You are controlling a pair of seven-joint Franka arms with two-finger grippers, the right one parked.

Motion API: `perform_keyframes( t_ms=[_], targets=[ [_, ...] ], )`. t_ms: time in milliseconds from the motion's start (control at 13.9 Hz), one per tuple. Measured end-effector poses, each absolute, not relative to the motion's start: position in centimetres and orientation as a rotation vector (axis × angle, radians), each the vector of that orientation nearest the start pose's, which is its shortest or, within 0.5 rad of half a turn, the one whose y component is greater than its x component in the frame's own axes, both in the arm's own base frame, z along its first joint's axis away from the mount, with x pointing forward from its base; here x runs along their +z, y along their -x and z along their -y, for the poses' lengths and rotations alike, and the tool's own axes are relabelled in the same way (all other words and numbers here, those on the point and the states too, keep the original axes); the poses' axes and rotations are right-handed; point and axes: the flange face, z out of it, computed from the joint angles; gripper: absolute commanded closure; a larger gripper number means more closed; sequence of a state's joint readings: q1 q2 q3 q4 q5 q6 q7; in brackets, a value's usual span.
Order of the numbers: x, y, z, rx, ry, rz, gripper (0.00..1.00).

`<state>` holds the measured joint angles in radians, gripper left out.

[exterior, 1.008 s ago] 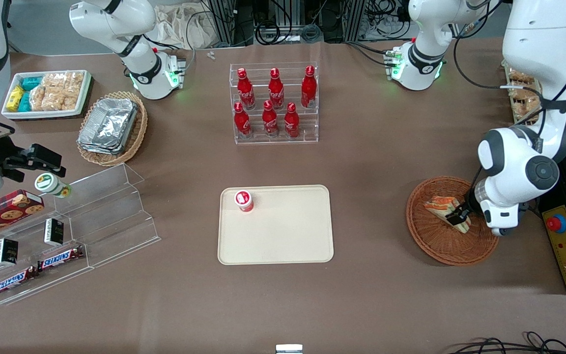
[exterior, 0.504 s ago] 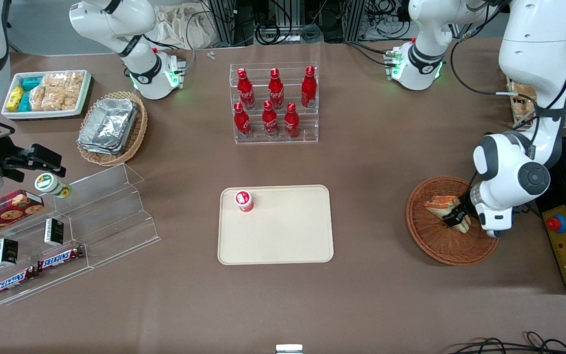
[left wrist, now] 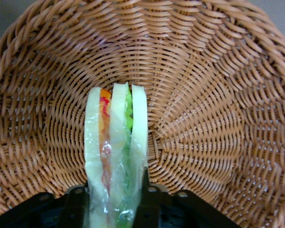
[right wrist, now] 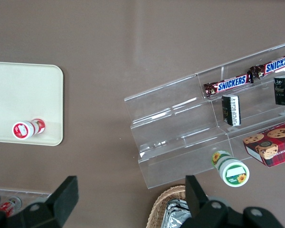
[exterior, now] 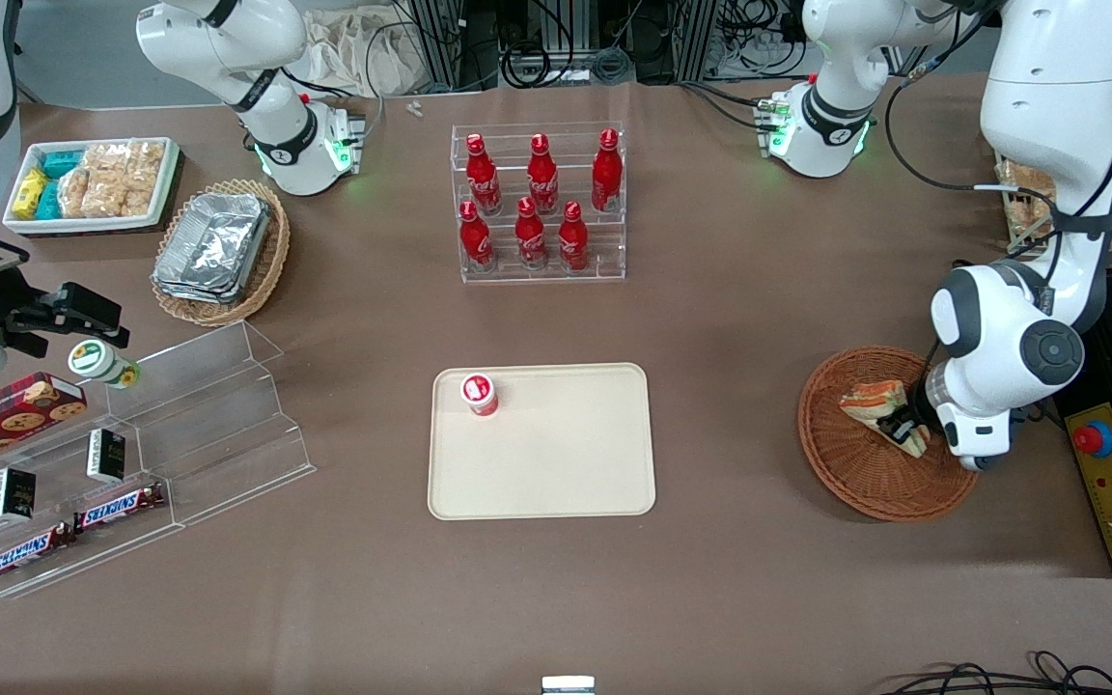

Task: Place sandwich from basket to tray
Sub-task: 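Lift the sandwich up out of the basket with the left gripper, then carry the sandwich toward the cream tray and lower it onto it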

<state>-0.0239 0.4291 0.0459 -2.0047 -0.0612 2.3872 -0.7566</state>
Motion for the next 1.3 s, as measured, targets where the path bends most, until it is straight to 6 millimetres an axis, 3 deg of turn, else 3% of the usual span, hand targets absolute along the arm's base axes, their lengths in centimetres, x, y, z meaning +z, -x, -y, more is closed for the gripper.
perform_keyframes(
  t_ms=[144, 288, 504, 648, 720, 864, 1296],
  targets=[
    [26.0, -60.6, -0.9, 0.128, 2.877, 1.249, 0.95],
    [30.6, -61.1, -0.5, 0.203, 2.867, 1.234, 0.96],
    [41.5, -61.5, 0.5, 0.320, 2.859, 1.184, 0.99],
    [49.1, -61.2, 3.0, 0.349, 2.889, 1.105, 0.99],
    [51.7, -60.9, 5.0, 0.339, 2.920, 1.047, 0.99],
    [53.5, -60.4, 9.6, 0.328, 2.989, 0.895, 0.99],
    [51.0, -58.5, 22.0, 0.327, 3.054, 0.441, 0.99]
  ],
)
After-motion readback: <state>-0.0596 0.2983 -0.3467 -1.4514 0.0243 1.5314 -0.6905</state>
